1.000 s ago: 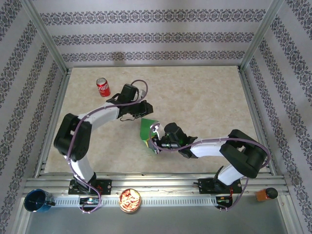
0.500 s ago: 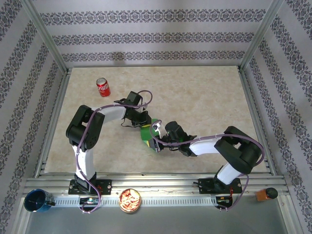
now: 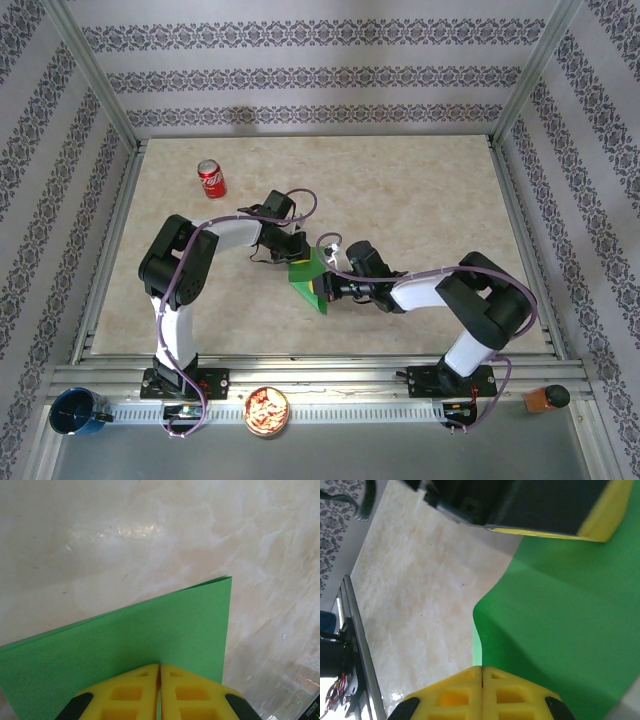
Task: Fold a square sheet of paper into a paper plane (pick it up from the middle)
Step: Third fold the triangle at the center of the table.
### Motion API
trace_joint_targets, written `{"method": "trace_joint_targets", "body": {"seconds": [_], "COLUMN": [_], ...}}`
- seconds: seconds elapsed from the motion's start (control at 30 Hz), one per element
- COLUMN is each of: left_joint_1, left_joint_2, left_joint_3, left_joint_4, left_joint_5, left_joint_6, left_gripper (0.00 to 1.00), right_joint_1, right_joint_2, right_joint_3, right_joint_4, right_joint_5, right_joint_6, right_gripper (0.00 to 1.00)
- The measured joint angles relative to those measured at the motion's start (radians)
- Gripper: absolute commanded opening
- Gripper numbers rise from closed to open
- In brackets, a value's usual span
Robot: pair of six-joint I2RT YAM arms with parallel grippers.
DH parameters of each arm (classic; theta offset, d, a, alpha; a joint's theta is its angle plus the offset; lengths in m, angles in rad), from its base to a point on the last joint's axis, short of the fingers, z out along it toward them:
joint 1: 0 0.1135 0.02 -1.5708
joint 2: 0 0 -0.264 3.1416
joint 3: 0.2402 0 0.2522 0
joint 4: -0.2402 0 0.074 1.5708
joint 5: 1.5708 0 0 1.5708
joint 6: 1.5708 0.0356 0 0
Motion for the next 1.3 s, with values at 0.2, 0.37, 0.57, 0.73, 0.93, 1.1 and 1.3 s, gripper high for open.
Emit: {"method": "trace_joint_targets", "body": {"seconds": [0.2,0.37,0.57,0.73,0.93,1.1,1.3], "left_joint_1": [0.000,0.000,-0.001,-0.001,-0.003,-0.005,-0.005], "left_joint_2": [-0.001,-0.007,-0.012,-0.013,-0.014,-0.014,-0.019], "left_joint_3": [0.000,-0.010,-0.016,-0.017,-0.017,-0.017,-0.024], "left_joint_4": [0.000,0.005,0.006,0.008,0.009,0.009,0.011], "left_joint_5": [0.000,-0.004,-0.007,-0.007,-0.009,-0.013,-0.015], "left_joint_6": [0.000,0.000,0.000,-0.001,-0.001,-0.003,-0.006], "left_gripper": [0.10,0.10,0.10,0.10,0.10,0.10,0.10], "right_joint_1": [-0.017,-0.021,-0.041,-0.050,-0.052,-0.052,-0.052], "right_joint_2": [0.030,0.042,0.044,0.046,0.055,0.063,0.071], "right_joint_3": [0.037,0.057,0.067,0.080,0.092,0.093,0.103], "right_joint_4": [-0.074,-0.109,-0.150,-0.175,-0.193,-0.196,-0.197], "right_joint_5": [-0.014,-0.015,-0.014,-0.014,-0.013,-0.010,-0.010], "right_joint_6": [0.011,0.011,0.011,0.008,0.007,0.007,0.006], "right_gripper": [0.00,0.00,0.00,0.00,0.00,0.00,0.00]}}
